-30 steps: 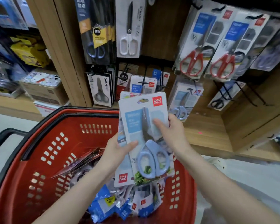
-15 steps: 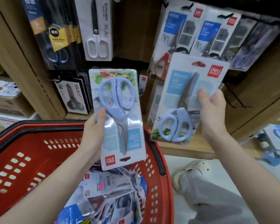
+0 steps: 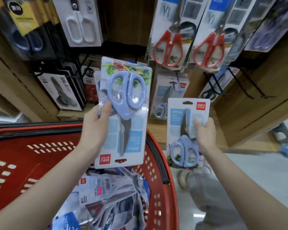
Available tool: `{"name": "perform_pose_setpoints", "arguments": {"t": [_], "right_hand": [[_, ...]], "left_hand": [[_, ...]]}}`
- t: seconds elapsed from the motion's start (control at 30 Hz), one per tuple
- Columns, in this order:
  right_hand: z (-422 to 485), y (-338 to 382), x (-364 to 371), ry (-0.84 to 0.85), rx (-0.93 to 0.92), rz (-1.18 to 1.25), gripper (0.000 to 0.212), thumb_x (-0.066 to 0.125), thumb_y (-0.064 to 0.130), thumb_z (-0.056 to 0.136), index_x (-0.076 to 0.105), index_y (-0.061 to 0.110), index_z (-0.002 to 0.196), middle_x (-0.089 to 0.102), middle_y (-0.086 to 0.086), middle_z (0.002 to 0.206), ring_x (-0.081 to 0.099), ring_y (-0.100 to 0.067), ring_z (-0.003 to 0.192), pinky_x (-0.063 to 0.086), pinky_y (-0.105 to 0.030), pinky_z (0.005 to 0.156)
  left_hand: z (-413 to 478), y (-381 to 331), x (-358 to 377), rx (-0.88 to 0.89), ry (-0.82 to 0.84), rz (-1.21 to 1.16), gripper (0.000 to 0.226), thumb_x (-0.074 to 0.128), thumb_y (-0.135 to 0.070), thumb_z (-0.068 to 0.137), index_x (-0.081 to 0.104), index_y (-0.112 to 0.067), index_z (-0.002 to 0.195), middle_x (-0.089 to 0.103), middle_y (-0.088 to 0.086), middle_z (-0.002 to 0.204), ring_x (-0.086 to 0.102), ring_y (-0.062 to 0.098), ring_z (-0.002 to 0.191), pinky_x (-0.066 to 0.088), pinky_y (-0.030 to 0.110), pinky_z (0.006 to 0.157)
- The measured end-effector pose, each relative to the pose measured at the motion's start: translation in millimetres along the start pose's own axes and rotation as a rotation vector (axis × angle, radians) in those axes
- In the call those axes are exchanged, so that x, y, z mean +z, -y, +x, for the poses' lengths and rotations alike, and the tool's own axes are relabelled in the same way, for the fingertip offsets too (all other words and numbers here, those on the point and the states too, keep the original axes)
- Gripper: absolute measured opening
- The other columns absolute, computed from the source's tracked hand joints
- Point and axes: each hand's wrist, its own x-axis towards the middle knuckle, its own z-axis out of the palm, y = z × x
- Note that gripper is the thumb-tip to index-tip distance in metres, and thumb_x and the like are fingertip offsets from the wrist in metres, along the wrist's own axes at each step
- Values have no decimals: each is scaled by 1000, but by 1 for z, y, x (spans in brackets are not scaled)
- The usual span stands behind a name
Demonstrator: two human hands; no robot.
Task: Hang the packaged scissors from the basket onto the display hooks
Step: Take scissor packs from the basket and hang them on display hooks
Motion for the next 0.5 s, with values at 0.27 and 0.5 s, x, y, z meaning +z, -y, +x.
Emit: {"name": "perform_pose_setpoints", "arguments": {"t": [0.27, 0.5], "right_hand": [[51, -13, 53, 73, 146, 100, 57, 51, 44, 74, 55, 4, 114, 66, -17, 106, 64, -34, 94, 52, -55, 86], [83, -1, 71, 9, 205, 40, 32, 51, 24, 91, 48, 7, 118, 61, -17, 117, 60, -35, 105, 47, -53, 95]], "left_hand": [[11, 10, -6, 18, 51, 87, 36, 44, -27, 100, 60, -31, 69, 62, -20, 61, 51, -2, 60, 40, 10, 58], [19, 19, -9, 40, 105, 98, 34, 47, -23, 99, 64, -30, 71, 64, -25, 62, 50, -2, 58, 40, 10, 58]]}}
